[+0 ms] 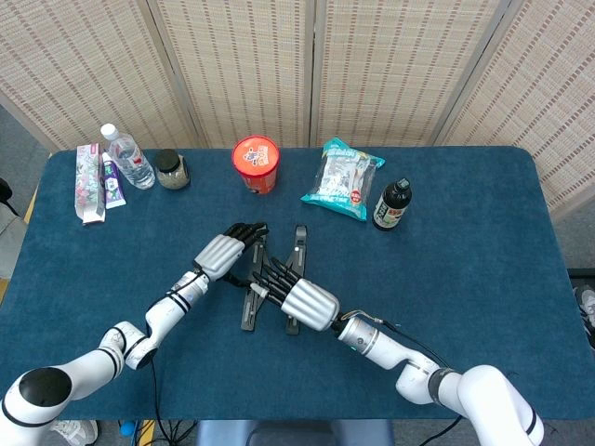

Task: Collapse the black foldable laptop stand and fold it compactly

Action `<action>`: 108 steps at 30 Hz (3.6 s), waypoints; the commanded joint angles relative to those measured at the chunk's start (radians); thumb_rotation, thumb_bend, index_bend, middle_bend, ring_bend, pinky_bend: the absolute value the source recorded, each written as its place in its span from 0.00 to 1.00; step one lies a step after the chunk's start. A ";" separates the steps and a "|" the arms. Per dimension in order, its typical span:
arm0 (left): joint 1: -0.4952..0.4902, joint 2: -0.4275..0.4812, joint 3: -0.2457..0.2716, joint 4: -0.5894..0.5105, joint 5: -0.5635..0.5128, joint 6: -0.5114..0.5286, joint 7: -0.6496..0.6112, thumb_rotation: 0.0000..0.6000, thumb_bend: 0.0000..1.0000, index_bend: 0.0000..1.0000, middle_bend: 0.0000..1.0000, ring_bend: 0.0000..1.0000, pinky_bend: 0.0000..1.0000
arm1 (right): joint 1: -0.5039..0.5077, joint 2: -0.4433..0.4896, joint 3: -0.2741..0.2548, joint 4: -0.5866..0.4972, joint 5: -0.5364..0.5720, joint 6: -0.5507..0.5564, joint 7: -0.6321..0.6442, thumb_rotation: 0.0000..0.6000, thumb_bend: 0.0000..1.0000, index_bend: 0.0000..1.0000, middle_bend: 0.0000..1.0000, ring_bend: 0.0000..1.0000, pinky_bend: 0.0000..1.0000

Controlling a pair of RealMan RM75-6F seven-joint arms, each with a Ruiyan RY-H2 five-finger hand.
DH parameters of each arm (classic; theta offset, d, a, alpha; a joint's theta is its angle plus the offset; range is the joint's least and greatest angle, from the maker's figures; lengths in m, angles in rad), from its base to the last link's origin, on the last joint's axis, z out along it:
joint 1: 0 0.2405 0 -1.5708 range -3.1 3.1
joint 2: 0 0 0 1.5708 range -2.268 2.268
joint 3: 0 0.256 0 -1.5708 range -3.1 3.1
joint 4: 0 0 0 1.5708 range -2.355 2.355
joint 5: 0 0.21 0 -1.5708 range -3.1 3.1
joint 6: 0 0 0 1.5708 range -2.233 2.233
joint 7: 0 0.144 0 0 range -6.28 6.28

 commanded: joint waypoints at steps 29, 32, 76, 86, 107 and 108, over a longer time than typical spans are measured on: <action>0.203 0.340 -0.039 -0.359 -0.125 0.137 0.166 1.00 0.12 0.00 0.00 0.00 0.01 | 0.348 0.498 0.025 -0.607 0.059 -0.623 0.230 1.00 0.00 0.00 0.00 0.00 0.00; 0.210 0.337 -0.044 -0.350 -0.130 0.137 0.150 1.00 0.12 0.00 0.00 0.00 0.01 | 0.370 0.472 0.004 -0.568 0.035 -0.632 0.265 1.00 0.00 0.00 0.00 0.00 0.00; 0.245 0.306 -0.054 -0.224 -0.104 0.119 0.007 1.00 0.12 0.00 0.00 0.00 0.01 | 0.632 0.249 -0.193 -0.200 -0.084 -0.645 0.823 1.00 0.00 0.00 0.00 0.00 0.00; 0.251 0.298 -0.051 -0.204 -0.093 0.125 -0.010 1.00 0.12 0.00 0.00 0.00 0.01 | 0.640 0.223 -0.198 -0.156 -0.074 -0.615 0.852 1.00 0.00 0.00 0.03 0.00 0.00; 0.252 0.286 -0.048 -0.190 -0.081 0.130 -0.020 1.00 0.12 0.00 0.00 0.00 0.01 | 0.635 0.186 -0.221 -0.071 -0.069 -0.553 0.926 1.00 0.07 0.00 0.29 0.00 0.00; 0.254 0.286 -0.046 -0.193 -0.080 0.133 -0.020 1.00 0.12 0.00 0.00 0.00 0.01 | 0.635 0.185 -0.222 -0.068 -0.069 -0.551 0.929 1.00 0.08 0.00 0.30 0.00 0.00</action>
